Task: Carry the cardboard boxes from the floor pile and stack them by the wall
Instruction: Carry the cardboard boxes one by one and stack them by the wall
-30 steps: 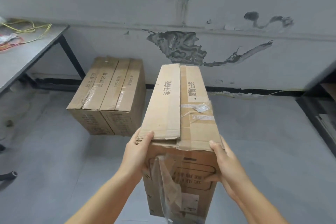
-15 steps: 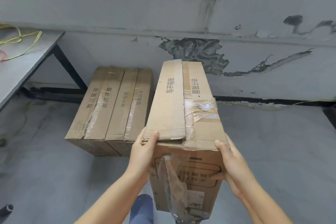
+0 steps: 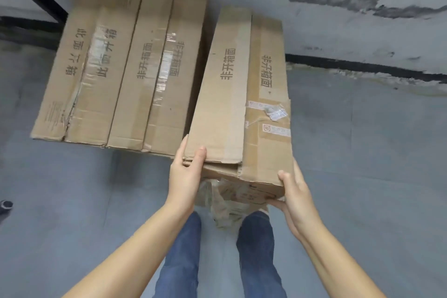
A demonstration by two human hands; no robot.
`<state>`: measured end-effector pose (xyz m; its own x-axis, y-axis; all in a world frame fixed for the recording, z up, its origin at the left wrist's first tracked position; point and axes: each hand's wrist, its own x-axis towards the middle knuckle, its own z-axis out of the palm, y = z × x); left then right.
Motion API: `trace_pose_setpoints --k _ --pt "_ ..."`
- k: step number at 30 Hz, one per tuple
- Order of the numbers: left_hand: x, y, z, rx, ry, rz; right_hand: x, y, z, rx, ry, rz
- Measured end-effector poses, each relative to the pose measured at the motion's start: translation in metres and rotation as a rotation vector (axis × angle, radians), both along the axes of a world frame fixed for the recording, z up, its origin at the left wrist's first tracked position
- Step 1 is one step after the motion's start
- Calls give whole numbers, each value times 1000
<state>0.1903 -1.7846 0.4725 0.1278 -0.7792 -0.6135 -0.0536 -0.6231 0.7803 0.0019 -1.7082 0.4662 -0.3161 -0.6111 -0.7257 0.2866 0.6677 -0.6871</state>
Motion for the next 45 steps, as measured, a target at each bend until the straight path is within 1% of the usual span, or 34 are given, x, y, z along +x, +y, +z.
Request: trace_pose_setpoints --k 3,5,7,9,11,14,18,21,23,26,29,32,34,36,39,45 --pt "3 19 -36 47 -28 81 6 22 -39 54 -25 41" --pt "10 28 -50 126 -14 120 12 36 -55 89 -65 39" --pt "19 35 -59 259 45 166 18 39 -64 113 -95 43" --pt "27 39 -67 394 145 206 19 32 -71 115 -98 64" --pt "29 37 -75 475 219 251 17 19 -78 104 -78 74" --pt "25 20 -95 479 299 392 5 -13 -93 93 -70 105" --pt "15 -25 -119 382 356 522 -3 -62 -112 79 -29 195" --pt "19 -56 -139 378 314 673 3 -88 -132 86 23 201" --pt "27 -65 -148 413 265 698 8 -92 -142 121 53 208" --pt "38 -61 -154 476 241 595 7 -85 -150 136 88 238" --pt "44 -52 -147 536 191 478 0 -82 -147 175 74 275" --pt "49 -48 -131 540 241 444 -6 -80 -132 265 53 381" --pt "55 -45 -111 541 225 395 -10 -78 -112 305 59 447" --pt "63 -44 -82 528 149 305 -15 -77 -82 312 95 462" --pt "72 -41 -25 453 33 131 -25 -73 -21 235 187 512" --pt "81 -19 122 162 3 -176 -38 -41 124 -33 290 630"
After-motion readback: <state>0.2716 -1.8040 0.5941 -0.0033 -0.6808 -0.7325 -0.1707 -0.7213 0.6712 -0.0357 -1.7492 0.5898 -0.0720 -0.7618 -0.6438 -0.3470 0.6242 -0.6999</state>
